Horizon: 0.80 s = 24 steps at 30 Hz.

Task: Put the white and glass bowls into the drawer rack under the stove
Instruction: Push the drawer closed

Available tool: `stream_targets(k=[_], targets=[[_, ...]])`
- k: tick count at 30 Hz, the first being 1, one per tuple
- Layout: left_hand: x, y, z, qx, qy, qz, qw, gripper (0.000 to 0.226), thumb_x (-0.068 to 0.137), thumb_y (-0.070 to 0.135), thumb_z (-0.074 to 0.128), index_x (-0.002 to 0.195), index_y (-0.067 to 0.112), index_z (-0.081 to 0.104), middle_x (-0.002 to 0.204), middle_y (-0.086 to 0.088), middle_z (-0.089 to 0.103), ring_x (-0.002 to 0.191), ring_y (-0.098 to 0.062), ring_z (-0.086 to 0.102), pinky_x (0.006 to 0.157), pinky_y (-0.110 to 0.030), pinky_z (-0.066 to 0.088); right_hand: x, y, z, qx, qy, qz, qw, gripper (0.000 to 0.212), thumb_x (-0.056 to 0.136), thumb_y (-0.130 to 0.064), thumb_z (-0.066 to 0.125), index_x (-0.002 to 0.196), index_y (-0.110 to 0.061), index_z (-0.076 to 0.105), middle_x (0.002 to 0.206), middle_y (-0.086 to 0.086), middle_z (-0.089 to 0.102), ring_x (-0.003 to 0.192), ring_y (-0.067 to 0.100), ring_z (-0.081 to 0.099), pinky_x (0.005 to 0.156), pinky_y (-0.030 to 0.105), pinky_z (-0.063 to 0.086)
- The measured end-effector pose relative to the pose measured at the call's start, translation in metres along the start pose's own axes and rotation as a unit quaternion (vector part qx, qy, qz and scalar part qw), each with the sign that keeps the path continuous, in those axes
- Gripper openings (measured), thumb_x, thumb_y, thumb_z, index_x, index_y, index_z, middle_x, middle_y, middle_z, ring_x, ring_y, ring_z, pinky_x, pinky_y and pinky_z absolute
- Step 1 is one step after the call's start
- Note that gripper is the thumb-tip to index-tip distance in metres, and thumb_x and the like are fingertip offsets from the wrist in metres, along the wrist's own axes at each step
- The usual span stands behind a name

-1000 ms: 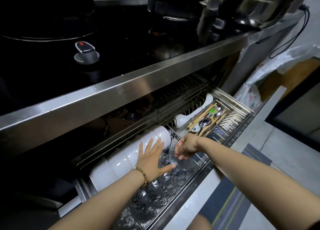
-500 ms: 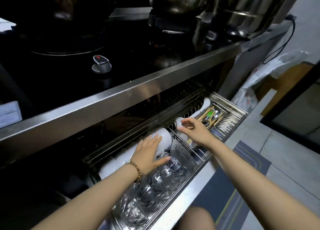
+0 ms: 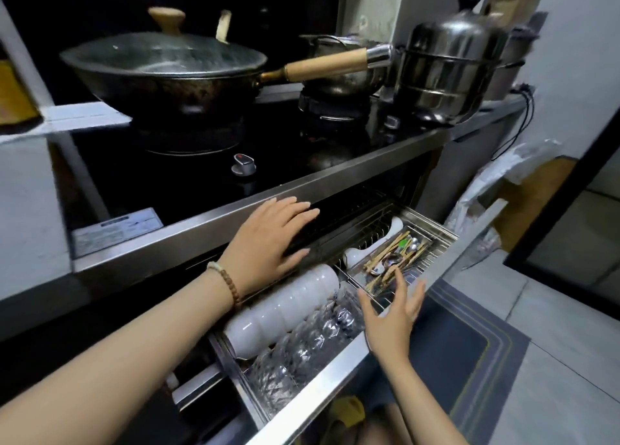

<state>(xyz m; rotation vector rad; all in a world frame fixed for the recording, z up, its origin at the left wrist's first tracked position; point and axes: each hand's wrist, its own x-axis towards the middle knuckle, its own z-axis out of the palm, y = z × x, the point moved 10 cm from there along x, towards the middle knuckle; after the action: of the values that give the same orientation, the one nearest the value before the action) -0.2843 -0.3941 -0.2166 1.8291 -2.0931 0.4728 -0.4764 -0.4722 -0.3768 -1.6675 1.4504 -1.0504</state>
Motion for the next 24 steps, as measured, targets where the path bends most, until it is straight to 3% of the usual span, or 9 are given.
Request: stream_targets(k=[6, 12, 20, 24], targets=[[-0.008, -0.049, -0.018, 0.060, -0.035, -0.078, 0.995, 0.071, 0.088, 0.048, 0.051, 0.147, 0.022, 0.021, 0.154, 0.000, 0.026, 0.144, -0.019, 0.019, 0.119, -0.035, 0.007, 0.005, 0.002, 0.011, 0.017, 0.001, 0.017, 1.000, 0.083, 0.080, -0.048, 0.065, 0.146, -0.043, 0.016, 0.155, 0.001, -0.029, 0.143, 0.020, -0.025, 0.114, 0.045, 0.012], [-0.010, -0.055, -0.013, 0.079, -0.040, -0.099, 0.991, 0.076, 0.086, 0.056, 0.047, 0.147, 0.022, 0.017, 0.153, 0.005, 0.028, 0.143, -0.015, 0.020, 0.119, -0.034, 0.009, 0.021, -0.011, 0.042, -0.010, -0.042, 0.001, 0.999, 0.073, 0.084, -0.052, 0.057, 0.145, -0.045, 0.018, 0.155, -0.003, -0.029, 0.140, 0.018, -0.032, 0.113, 0.051, 0.022], [-0.011, -0.060, -0.011, 0.061, -0.043, -0.099, 0.992, 0.079, 0.083, 0.061, 0.048, 0.147, 0.022, 0.020, 0.154, 0.006, 0.026, 0.144, -0.014, 0.018, 0.119, -0.034, 0.007, 0.050, -0.031, 0.106, -0.076, -0.202, 0.000, 0.976, 0.074, 0.084, -0.063, 0.048, 0.145, -0.049, 0.008, 0.154, -0.006, -0.031, 0.137, 0.031, -0.036, 0.113, 0.056, 0.007], [-0.010, -0.062, -0.011, 0.040, -0.047, -0.103, 0.993, 0.079, 0.083, 0.060, 0.049, 0.147, 0.023, 0.021, 0.154, 0.006, 0.026, 0.144, -0.015, 0.018, 0.119, -0.035, 0.008, 0.056, -0.034, 0.121, -0.073, -0.285, -0.027, 0.956, 0.074, 0.084, -0.059, 0.053, 0.145, -0.049, 0.011, 0.153, -0.013, -0.030, 0.136, 0.025, -0.038, 0.115, 0.052, 0.005]])
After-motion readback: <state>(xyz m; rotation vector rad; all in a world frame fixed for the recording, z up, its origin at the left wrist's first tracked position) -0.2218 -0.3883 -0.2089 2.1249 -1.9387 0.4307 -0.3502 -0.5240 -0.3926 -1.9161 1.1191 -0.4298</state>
